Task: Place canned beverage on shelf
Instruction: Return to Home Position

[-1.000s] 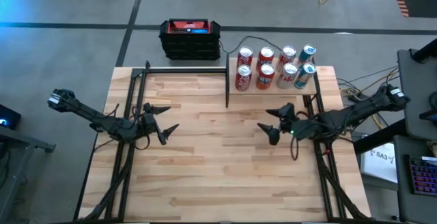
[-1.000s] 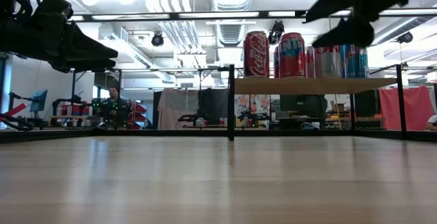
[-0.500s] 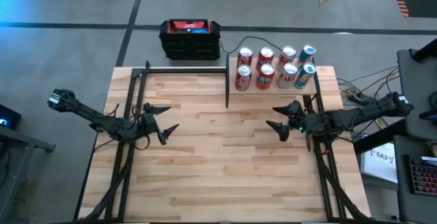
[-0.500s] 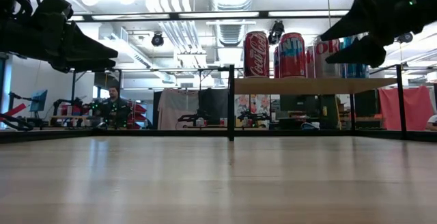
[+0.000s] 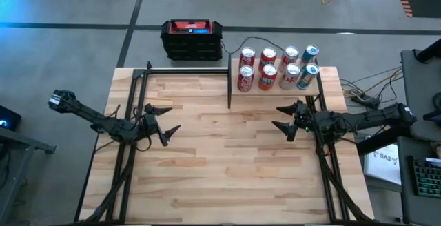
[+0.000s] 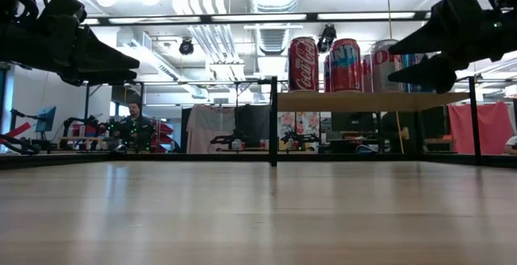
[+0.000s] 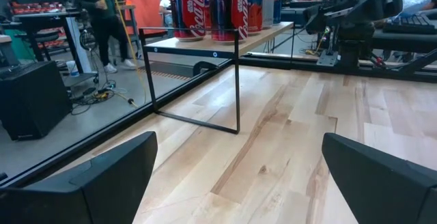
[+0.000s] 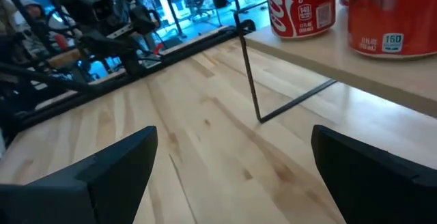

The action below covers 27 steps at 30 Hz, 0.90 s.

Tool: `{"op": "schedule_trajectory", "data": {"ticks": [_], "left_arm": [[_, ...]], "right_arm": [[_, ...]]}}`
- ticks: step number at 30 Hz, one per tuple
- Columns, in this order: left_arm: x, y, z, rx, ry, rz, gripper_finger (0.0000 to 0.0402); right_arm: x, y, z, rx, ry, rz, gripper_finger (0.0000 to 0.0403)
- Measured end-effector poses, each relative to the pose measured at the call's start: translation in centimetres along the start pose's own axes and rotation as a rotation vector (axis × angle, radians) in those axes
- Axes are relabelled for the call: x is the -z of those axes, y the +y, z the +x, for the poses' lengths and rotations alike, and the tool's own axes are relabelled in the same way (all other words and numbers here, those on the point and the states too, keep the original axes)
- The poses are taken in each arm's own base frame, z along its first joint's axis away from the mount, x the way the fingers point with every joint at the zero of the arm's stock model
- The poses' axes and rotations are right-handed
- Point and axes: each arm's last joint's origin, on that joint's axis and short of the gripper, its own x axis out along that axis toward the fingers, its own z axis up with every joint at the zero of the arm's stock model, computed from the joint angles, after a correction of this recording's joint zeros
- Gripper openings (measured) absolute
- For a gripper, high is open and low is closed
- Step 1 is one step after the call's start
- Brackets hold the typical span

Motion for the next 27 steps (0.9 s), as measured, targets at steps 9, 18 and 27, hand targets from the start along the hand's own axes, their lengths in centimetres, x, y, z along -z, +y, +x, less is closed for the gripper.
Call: {"op": "schedule_trajectory", "data": {"ticks": [9,18,27], "left_arm": [[0.0,0.0,0.0,0.0,0.0,0.0,0.04],[0.0,0.0,0.0,0.0,0.0,0.0,0.04],[0.0,0.0,0.0,0.0,0.0,0.0,0.04]], "right_arm": [[0.9,-1.0,-0.9,-0.049,-0.065,0.038,0.037],[1.5,-1.4,-1.3,-0.067,-0.102,0.051,0.037],[1.1,-1.5,-1.7,-0.073,-0.154,-0.063,0.037]]}}
